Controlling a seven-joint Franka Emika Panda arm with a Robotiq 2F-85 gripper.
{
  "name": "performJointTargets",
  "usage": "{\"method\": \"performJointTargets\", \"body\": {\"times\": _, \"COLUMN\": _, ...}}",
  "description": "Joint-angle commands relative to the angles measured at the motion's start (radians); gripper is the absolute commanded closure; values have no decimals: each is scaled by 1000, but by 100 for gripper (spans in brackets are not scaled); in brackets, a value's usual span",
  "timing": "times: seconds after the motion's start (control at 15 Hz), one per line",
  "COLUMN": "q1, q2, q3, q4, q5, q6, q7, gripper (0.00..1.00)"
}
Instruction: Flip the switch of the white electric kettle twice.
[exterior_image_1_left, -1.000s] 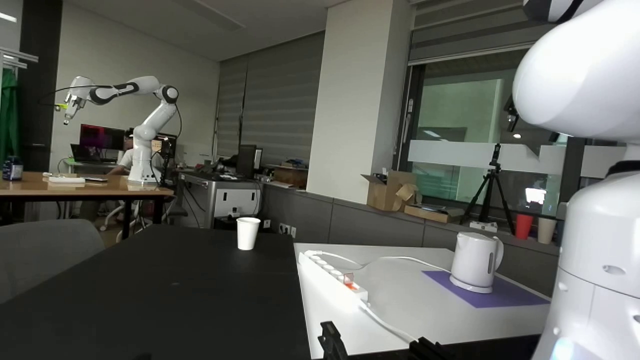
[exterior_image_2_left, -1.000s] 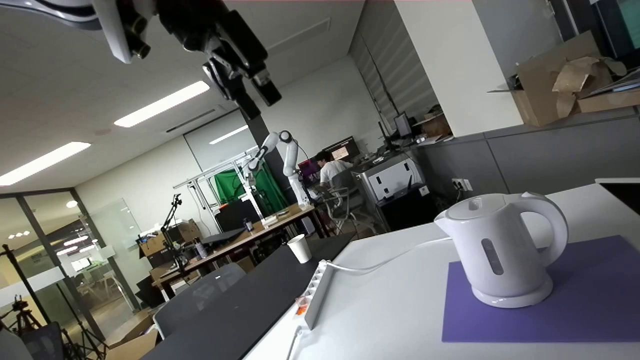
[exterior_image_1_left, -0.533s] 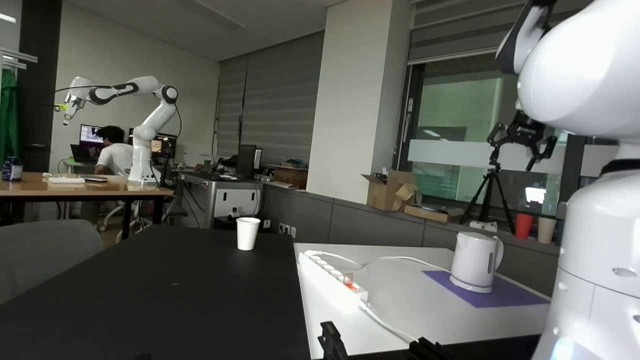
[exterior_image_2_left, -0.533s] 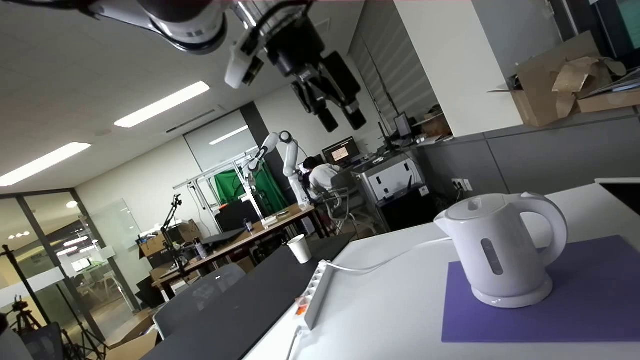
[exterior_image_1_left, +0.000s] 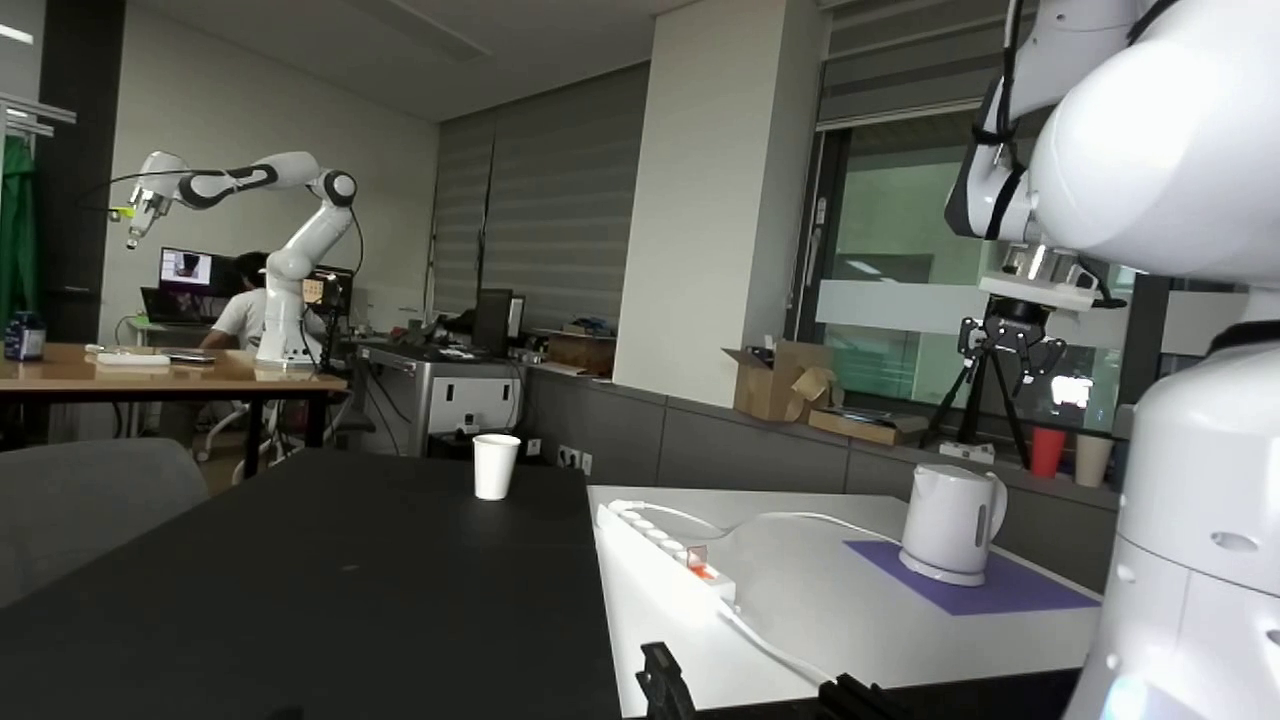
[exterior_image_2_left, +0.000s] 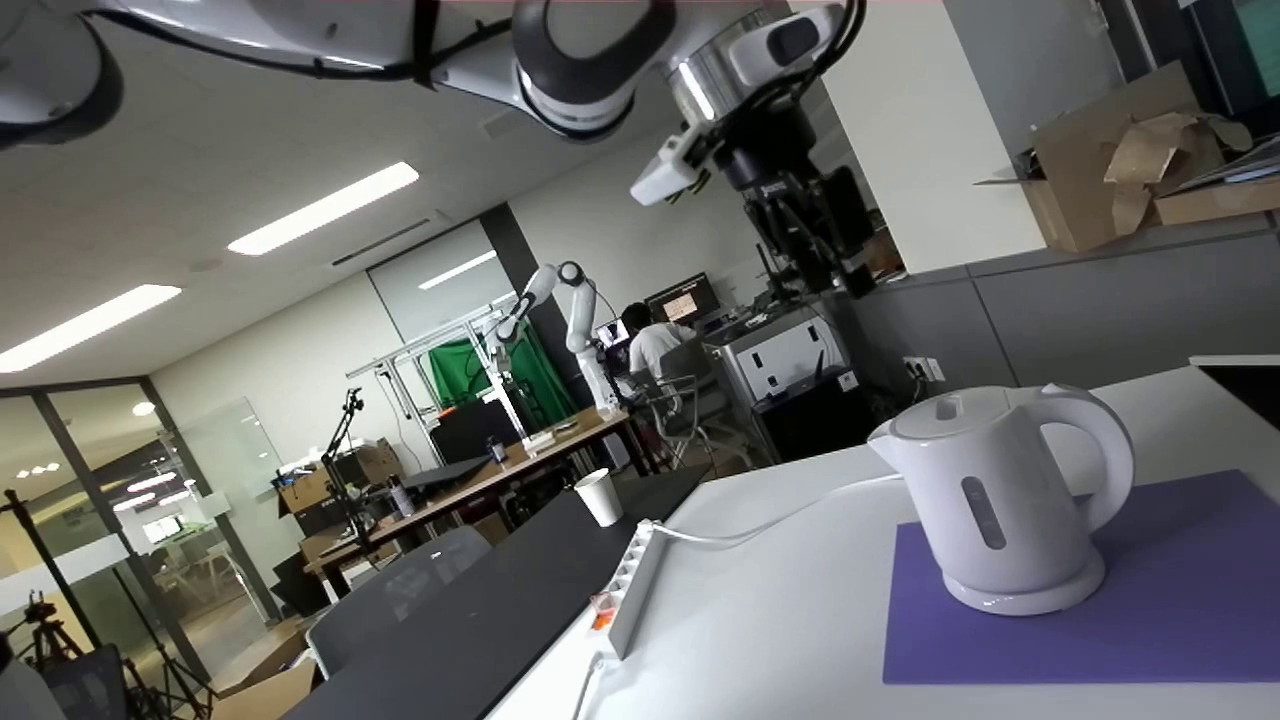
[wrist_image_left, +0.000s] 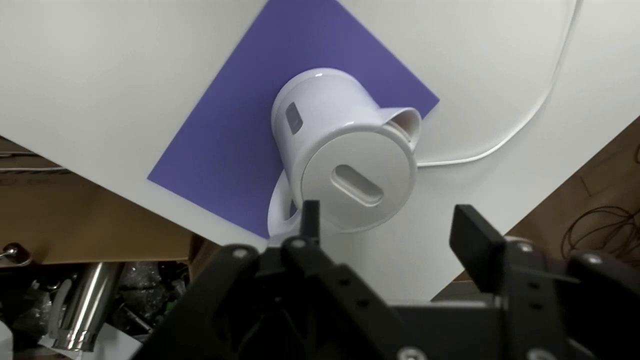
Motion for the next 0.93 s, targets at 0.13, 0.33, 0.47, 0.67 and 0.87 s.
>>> {"method": "performJointTargets", "body": {"times": 0.13, "q1": -98, "q2": 276, "q3": 57, "q4": 357, "q5": -86, "q6": -44, "q7": 182, "gripper": 75}}
{"method": "performJointTargets", "body": {"times": 0.33, "q1": -136, "q2": 383, "q3": 68, "q4": 513, "q5": -126, "q6": -91, "q7": 248, "gripper": 95}}
{"method": "performJointTargets", "body": {"times": 0.47, "q1": -157, "q2": 445, "q3": 70, "q4": 613, "q5": -157, "q6": -143, "q7": 278, "gripper": 100}}
{"method": "performJointTargets", "body": {"times": 0.67, "q1": -168, "q2": 423, "q3": 90, "q4": 576, "q5": -185, "q6": -166, "q7": 239, "gripper": 99}}
{"method": "performJointTargets", "body": {"times": 0.87, "q1": -160, "q2": 472, "q3": 59, "q4": 651, "q5": -179, "q6": -229, "q7": 231, "gripper": 99}}
